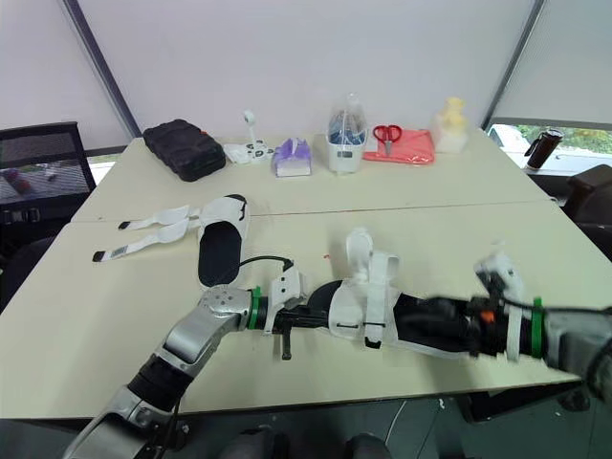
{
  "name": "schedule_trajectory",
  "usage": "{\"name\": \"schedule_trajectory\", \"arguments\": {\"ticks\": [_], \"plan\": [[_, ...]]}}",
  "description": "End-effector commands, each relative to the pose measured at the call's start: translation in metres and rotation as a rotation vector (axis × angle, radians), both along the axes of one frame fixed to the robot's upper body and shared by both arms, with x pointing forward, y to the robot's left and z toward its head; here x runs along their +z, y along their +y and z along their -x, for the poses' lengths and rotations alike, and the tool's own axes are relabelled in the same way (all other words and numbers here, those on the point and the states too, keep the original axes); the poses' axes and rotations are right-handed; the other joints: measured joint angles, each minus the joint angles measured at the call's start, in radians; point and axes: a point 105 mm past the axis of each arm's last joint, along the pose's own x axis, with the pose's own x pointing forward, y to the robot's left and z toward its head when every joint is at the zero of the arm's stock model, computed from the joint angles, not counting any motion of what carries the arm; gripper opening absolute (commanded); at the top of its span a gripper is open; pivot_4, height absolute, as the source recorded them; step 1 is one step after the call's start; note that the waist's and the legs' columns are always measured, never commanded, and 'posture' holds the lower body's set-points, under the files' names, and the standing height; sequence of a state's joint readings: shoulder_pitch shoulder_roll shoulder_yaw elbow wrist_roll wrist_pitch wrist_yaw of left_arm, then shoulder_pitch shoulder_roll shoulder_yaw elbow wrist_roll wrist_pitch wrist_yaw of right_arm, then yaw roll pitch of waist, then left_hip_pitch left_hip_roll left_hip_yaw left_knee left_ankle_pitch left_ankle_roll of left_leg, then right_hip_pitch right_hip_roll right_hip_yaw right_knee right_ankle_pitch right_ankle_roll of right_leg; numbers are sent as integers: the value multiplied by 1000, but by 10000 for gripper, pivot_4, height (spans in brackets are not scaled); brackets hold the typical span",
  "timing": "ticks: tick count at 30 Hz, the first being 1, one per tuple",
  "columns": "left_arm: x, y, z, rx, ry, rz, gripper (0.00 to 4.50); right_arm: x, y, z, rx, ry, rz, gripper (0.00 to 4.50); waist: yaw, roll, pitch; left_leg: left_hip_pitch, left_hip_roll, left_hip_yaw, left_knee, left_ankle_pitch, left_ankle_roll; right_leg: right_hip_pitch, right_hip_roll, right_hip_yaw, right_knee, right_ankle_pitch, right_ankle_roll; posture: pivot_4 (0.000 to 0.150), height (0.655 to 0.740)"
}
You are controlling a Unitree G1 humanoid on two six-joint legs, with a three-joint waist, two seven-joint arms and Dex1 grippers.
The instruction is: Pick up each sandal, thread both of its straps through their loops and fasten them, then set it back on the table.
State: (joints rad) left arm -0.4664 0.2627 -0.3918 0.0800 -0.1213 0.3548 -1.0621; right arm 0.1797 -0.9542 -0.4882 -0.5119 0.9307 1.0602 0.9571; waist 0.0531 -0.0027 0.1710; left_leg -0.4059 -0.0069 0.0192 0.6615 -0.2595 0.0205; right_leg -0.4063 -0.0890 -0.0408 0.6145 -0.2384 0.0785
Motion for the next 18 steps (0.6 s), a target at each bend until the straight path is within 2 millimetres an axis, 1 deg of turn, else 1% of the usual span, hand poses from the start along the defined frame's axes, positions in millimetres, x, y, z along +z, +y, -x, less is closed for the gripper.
{"name": "schedule_trajectory", "arguments": {"ticks": [1,3,6,9,14,18], "plan": [[-25,-12,22,-96,89,-55,0,-4,14,16,28,4,-22,32405,0,0,-2,0,0,0,0,0,0,0,0,0,0,0,0,1500,7400],[-26,-14,21,-101,88,-56,0,-13,17,18,17,13,-17,32405,0,0,-5,0,0,0,1,0,0,1,0,0,0,0,0,1500,7400],[-26,-15,22,-113,87,-59,0,-22,16,13,-21,-4,-2,32405,0,-1,-7,0,0,1,3,0,0,1,-1,0,-1,0,0,1500,7400],[-26,-15,22,-116,86,-61,0,-24,15,11,-29,-12,0,32405,0,-1,-7,0,-1,1,3,0,0,1,-2,0,-2,0,0,1500,7400],[-27,-12,18,-110,72,-74,0,-33,13,-7,-44,-29,-4,32405,1,-2,-8,0,-1,1,3,0,0,1,-2,0,-2,0,0,1500,7400],[-27,-12,18,-106,66,-73,0,-35,20,-13,-27,-25,-40,32405,1,-2,-8,-1,-2,1,3,0,0,1,-2,0,-2,0,0,1500,7400]]}}
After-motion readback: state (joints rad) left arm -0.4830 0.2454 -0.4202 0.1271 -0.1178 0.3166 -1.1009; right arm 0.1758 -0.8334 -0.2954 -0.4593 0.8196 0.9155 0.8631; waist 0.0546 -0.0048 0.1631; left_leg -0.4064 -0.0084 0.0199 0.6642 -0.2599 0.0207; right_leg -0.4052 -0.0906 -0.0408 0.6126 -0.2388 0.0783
